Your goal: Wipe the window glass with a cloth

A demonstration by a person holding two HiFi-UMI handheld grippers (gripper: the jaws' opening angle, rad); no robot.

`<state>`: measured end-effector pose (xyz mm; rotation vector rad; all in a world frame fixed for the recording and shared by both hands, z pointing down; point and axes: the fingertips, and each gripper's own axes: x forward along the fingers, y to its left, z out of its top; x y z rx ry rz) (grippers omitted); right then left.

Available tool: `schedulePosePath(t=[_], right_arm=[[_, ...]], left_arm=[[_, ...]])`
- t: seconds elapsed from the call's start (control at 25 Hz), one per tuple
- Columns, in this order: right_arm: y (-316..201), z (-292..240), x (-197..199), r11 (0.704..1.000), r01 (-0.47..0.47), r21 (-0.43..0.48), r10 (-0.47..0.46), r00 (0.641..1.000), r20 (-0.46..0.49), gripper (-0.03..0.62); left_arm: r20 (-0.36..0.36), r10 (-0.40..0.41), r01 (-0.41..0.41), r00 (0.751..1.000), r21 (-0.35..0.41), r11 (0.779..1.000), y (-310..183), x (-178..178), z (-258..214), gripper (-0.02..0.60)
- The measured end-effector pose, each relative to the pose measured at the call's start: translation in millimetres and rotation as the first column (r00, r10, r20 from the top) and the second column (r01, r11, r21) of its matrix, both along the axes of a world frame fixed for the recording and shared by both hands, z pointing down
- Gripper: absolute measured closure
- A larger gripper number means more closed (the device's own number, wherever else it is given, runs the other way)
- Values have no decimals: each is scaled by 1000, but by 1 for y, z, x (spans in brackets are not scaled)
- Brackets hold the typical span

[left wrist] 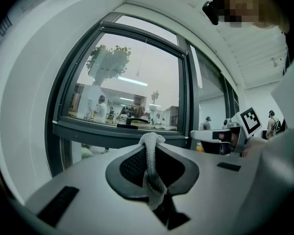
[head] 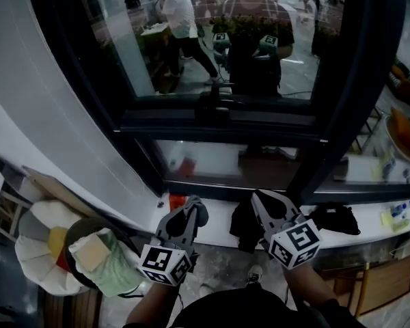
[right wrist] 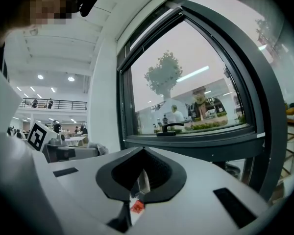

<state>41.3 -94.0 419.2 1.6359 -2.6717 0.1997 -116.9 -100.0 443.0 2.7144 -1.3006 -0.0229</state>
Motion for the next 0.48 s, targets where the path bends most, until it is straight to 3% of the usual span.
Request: schedulePosePath(t=[0.48], right_arm=[[-45, -20, 51, 995, 92, 35, -92, 996, 2, 567]], left_arm=[[21, -95, 94, 995, 48, 994, -39, 52, -23, 545]])
